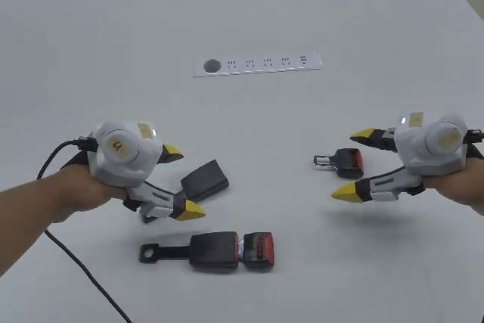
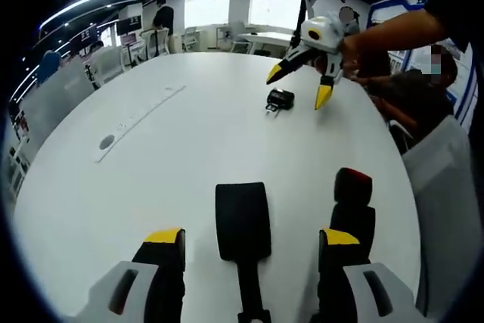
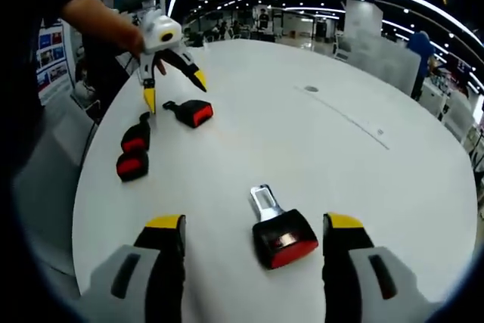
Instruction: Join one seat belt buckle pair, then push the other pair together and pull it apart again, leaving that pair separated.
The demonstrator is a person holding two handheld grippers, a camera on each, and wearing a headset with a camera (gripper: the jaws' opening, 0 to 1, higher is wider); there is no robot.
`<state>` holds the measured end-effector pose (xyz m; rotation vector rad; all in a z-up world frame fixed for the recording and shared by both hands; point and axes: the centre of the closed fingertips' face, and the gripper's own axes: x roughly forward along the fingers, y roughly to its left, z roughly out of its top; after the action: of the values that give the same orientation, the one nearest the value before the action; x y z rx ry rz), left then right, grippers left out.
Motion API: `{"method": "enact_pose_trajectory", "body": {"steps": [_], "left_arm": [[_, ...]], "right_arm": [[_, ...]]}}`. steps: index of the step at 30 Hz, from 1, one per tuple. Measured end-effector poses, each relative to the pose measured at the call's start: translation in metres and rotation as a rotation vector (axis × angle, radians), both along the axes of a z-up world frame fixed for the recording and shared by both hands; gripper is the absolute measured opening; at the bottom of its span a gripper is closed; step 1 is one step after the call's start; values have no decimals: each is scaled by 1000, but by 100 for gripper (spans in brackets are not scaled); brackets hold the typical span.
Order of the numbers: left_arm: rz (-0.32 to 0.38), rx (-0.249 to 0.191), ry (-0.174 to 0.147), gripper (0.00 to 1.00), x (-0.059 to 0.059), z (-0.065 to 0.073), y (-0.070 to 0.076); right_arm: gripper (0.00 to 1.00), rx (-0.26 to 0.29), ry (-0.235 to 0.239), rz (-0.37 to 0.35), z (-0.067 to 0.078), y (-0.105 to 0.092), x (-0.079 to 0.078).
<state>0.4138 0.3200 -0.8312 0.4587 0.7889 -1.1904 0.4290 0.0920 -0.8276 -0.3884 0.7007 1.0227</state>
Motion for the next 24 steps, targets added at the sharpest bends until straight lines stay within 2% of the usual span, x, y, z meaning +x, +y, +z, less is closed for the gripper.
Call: {"method": "enact_pose_trajectory", "body": {"steps": [2,5,9,11,12,14,17,18,19,20,22,23,24], "left_arm": [[-10,7,12,74,0,-6,-1],[6,1,27,72,4,-10,-3],[-4,11,42,69,3,-17,-6],[-11,15,44,68,3,-20,-6],[-17,-5,20,67,6,-18,-9],[1,-9,27,64,7,-18,-7],[-15,-8,1,56,13,-19,-8],[-65,30,-44,54,14,-22,-4],[-87,61,-57,52,13,-24,-2],[-71,40,-41,52,12,-23,-4],[-95,32,-33,49,9,-22,-4],[-106,39,-45,40,11,-22,-3],[-143,62,-48,38,6,-24,-2]], "right_arm": [[76,-13,-13,8,-2,-4,5],[75,-6,2,21,-5,-4,8],[73,-64,36,83,-18,-12,5],[70,-62,36,96,-18,-14,7],[70,-56,39,95,-17,-15,9],[70,-52,51,91,-19,-17,10],[63,-89,46,130,-25,-18,7],[59,-94,46,137,-26,-18,6],[57,-98,47,144,-27,-18,5],[57,-93,46,147,-27,-17,5],[56,-93,37,153,-26,-17,7],[54,-93,35,154,-26,-18,8],[50,-92,33,157,-26,-17,9]]}}
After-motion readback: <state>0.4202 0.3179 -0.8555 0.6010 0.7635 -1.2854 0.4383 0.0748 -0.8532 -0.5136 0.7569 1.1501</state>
